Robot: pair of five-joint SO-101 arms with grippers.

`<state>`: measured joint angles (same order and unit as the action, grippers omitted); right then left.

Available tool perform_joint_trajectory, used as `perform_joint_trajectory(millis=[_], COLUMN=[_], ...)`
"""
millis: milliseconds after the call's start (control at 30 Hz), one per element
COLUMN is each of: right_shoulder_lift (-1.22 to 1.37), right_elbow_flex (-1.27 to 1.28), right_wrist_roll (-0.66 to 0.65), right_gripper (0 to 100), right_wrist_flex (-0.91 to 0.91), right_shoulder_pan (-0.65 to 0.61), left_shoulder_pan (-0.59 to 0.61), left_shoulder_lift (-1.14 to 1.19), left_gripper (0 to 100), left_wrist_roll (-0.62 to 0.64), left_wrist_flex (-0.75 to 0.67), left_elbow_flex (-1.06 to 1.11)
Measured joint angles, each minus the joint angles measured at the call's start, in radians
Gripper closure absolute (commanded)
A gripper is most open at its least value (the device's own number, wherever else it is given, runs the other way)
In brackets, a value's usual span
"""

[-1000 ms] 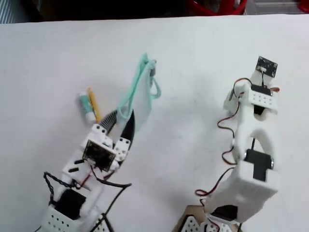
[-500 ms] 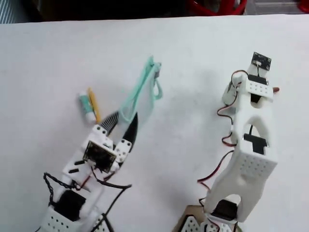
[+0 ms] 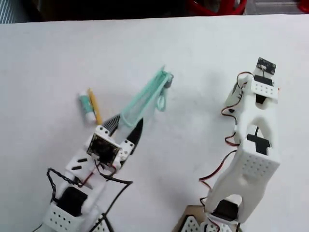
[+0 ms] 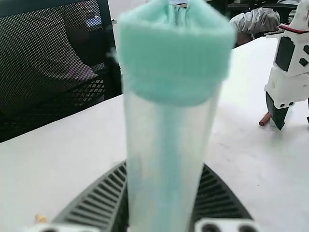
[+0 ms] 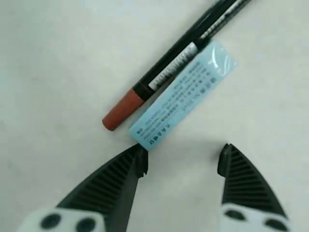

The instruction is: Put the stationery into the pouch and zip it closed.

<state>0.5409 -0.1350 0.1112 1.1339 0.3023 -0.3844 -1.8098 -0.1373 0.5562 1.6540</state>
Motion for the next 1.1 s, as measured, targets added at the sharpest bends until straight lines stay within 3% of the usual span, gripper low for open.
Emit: perform_joint_trajectory(millis=[367,700,767,900,1100], right_shoulder_lift=[-0.081,0.078,0.106,0.150,0.161], right_elbow_flex=[-0.005,-0.129,-0.164,-0.224,-0.247], right_wrist_roll=[0.074,0.095,0.095,0.095,0.095], right_gripper=[76.2,76.2,80.1,98.1,98.4], right_wrist_flex=[-0.078,-0.041,-0.021,0.011,0.046], right_shoulder_pan=[-0.006,-0.009,-0.009,0.000,0.025], left_shoulder_pan=[0.003,0.034,0.037,0.040,0.043], left_shoulder_lift=[0.000,0.002,0.002,0.002,0.002], left_gripper=[86,86,86,86,86], left_wrist_roll=[0.000,0.006,0.006,0.008,0.008], left_wrist_flex=[-0.003,-0.052,-0.052,-0.052,-0.052], left_elbow_flex=[0.002,0.021,0.021,0.021,0.021])
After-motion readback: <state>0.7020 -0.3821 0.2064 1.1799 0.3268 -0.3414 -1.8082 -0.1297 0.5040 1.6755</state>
